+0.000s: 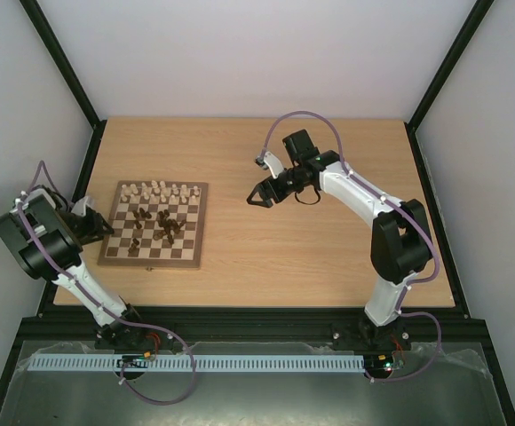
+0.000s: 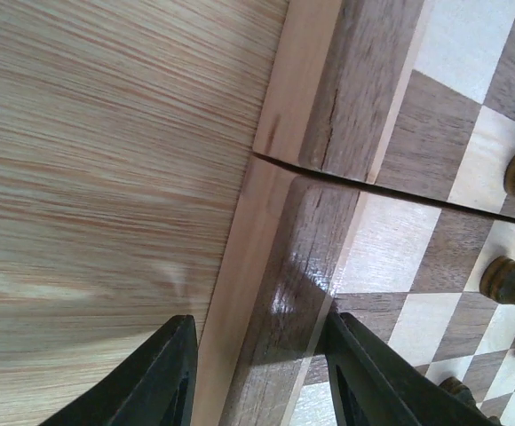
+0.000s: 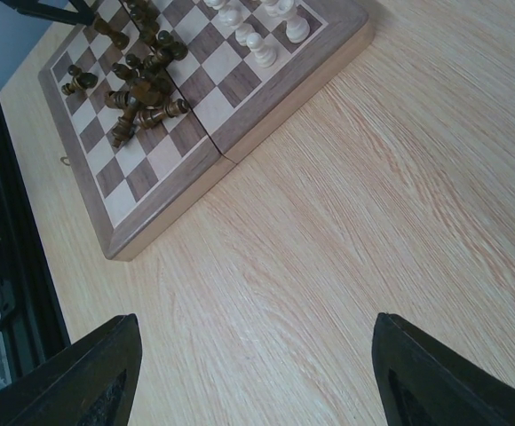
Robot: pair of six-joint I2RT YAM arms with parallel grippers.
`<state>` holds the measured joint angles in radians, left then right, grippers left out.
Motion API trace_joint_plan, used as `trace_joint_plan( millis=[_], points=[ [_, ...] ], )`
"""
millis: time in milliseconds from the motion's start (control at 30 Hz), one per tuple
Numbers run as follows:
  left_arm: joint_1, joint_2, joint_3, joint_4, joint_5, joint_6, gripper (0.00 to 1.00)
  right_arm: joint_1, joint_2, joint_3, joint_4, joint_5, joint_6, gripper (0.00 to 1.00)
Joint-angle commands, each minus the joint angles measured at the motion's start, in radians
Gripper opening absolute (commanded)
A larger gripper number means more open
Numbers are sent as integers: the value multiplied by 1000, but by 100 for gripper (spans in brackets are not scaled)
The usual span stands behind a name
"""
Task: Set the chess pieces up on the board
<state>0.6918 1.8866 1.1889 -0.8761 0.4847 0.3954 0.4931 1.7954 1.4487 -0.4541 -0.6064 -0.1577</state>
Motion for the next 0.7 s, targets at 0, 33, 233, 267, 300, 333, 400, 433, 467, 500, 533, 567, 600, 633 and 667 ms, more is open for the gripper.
trace_joint_plan(
  millis=[0,33,233,267,300,333,400,433,467,500,533,567,600,633,667],
  points=[
    [-15,-9,-41,10,-24,34,43,-1,11,22,-29,-26,11,72],
    [-16,-11,-46,11,-24,35,43,-1,10,22,-33,-25,8,72],
    [-41,-16,-70,21,-6,34,43,-1,1,4,-31,-13,6,73],
    [-46,-17,-74,25,-3,32,43,-1,-1,2,-30,-13,6,73],
    [-51,-19,-76,27,0,30,44,-1,-2,-1,-30,-11,4,73],
    [-57,-21,-79,30,3,28,44,-1,-4,-4,-31,-10,3,73],
    [-70,-23,-82,35,8,24,44,-1,-9,-12,-29,-5,1,73],
    [-77,-25,-85,38,13,21,44,-1,-12,-18,-28,-2,-1,74],
    [-84,-26,-88,42,14,18,44,-1,-15,-23,-27,-1,-1,74],
    [-92,-28,-91,47,16,14,44,-1,-18,-29,-27,1,-2,74],
    [-101,-29,-95,52,19,9,44,-1,-20,-33,-25,1,-1,74],
    [-110,-31,-99,57,22,4,44,-1,-22,-38,-25,0,-1,74],
    [-121,-32,-102,60,26,-3,44,-1,-23,-42,-24,-1,0,74],
    [-132,-34,-105,66,29,-9,44,-1,-23,-45,-24,-1,0,74],
    [-142,-34,-109,71,30,-15,44,-1,-25,-48,-24,-1,-1,74]
  ],
)
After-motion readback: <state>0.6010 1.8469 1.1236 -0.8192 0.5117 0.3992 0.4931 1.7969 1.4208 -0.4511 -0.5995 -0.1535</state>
